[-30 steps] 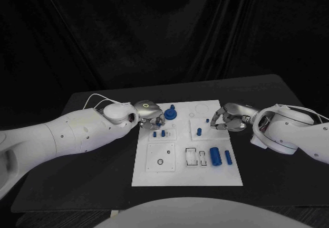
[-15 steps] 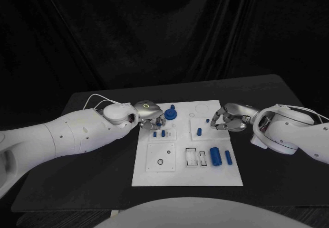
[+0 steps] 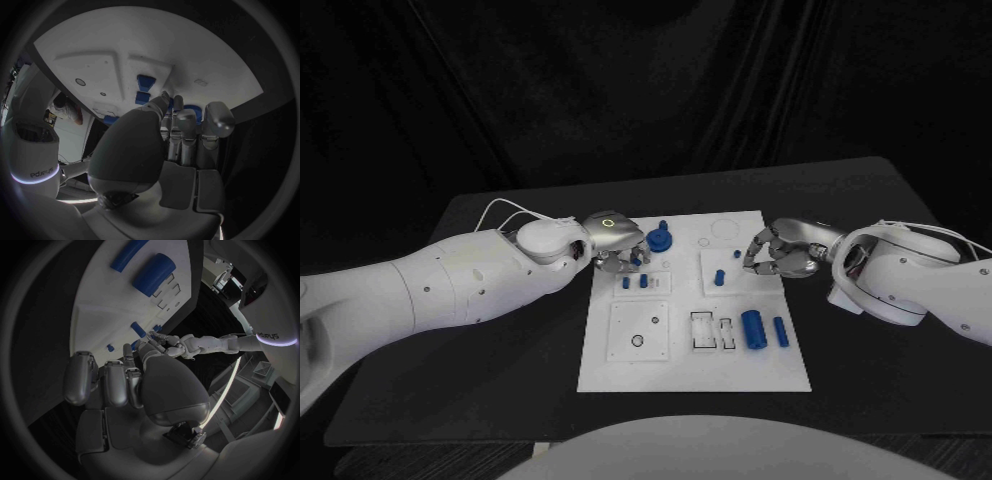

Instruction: Assemble the parts on the task board

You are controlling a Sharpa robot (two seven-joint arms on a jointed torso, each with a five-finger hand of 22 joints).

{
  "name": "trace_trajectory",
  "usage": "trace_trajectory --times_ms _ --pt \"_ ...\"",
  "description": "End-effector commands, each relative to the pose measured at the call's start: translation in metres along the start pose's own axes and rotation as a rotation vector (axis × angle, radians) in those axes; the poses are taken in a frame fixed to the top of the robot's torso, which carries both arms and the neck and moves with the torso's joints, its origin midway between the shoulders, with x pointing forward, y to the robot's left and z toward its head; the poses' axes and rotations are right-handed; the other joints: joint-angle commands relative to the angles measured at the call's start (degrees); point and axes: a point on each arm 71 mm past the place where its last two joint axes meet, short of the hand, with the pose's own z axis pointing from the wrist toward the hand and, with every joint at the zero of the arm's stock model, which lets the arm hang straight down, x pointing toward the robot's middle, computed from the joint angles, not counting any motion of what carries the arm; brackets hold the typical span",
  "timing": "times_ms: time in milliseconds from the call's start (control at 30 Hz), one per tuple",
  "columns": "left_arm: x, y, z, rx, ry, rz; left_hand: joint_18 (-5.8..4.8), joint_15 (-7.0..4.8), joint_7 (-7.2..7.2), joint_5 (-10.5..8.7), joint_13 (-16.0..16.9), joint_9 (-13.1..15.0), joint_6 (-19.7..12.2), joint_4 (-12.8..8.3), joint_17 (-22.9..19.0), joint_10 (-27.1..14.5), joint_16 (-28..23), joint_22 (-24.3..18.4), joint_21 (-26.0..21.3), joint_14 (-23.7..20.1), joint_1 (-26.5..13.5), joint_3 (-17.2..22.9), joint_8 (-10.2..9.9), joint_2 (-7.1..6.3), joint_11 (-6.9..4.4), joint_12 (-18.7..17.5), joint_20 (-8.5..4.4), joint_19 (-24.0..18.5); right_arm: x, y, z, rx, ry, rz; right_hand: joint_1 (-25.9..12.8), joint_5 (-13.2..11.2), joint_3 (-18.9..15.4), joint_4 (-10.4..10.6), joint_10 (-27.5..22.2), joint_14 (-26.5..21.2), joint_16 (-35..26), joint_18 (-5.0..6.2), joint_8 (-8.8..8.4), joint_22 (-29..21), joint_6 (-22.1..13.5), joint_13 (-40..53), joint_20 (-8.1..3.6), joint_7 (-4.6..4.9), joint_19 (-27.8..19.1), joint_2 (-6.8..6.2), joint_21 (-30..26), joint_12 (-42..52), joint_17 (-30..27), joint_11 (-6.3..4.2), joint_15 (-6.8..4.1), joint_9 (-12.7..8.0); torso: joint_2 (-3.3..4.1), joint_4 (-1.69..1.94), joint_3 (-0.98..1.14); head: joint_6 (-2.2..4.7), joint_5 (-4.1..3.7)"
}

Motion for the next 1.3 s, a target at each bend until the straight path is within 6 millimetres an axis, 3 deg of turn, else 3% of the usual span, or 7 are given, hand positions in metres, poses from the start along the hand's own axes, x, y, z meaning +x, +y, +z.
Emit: trace_trajectory --times_ms 33,867,1300 --pt "-0.0002 -0.0032 0.0007 0.013 -0.013 0.002 0.08 0.0 0.25 0.19 0.09 -0.1 -0.1 -0.16 -0.07 -0.84 0.12 7.39 0.27 0.24 0.48 0.01 0.09 0.08 -0.02 -0.2 0.13 0.4 0.0019 -0.0017 0.0 0.02 0.013 0.0 0.74 0.22 0.16 -0.07 3.67 2.39 -0.29 0.06 -0.08 9.63 0.4 10.87 -0.38 -0.06 0.54 0.03 -0.39 -0.28 -0.08 -0.35 -0.34 0.05 -0.01 -0.01 0.0 0.01 -0.02" --pt "0.0003 -0.0035 0.0046 -0.003 0.003 0.0 0.27 0.01 0.31 0.21 -0.02 -0.1 0.03 -0.09 -1.17 -2.53 -0.83 7.12 -0.91 -0.43 0.5 0.31 0.19 0.09 0.14 -0.8 0.12 -0.06 0.0054 -0.0023 0.0004 0.027 0.033 0.0 0.77 0.18 0.33 -0.25 3.5 2.38 -0.31 0.08 0.04 9.6 0.66 10.59 -0.4 -0.11 0.51 0.05 -0.5 -0.46 -0.09 -0.39 -0.36 0.14 0.01 -0.03 0.01 0.01 -0.02" --pt "0.0017 -0.0012 0.0033 -0.01 0.015 -0.001 0.33 0.04 0.6 1.1 0.17 0.33 1.61 -0.52 -1.61 -2.73 -1.26 7.04 -1.4 -0.79 0.79 0.54 1.1 0.18 0.25 -0.61 0.1 -0.3 0.0105 -0.0055 -0.0012 0.034 0.042 0.006 0.79 0.19 0.4 -0.31 3.51 2.37 -0.34 0.07 0.1 9.62 0.8 10.61 -0.41 -0.15 0.52 0.07 -0.45 -0.46 -0.14 -0.41 -0.38 0.18 0.05 -0.06 0.01 0.01 -0.04"
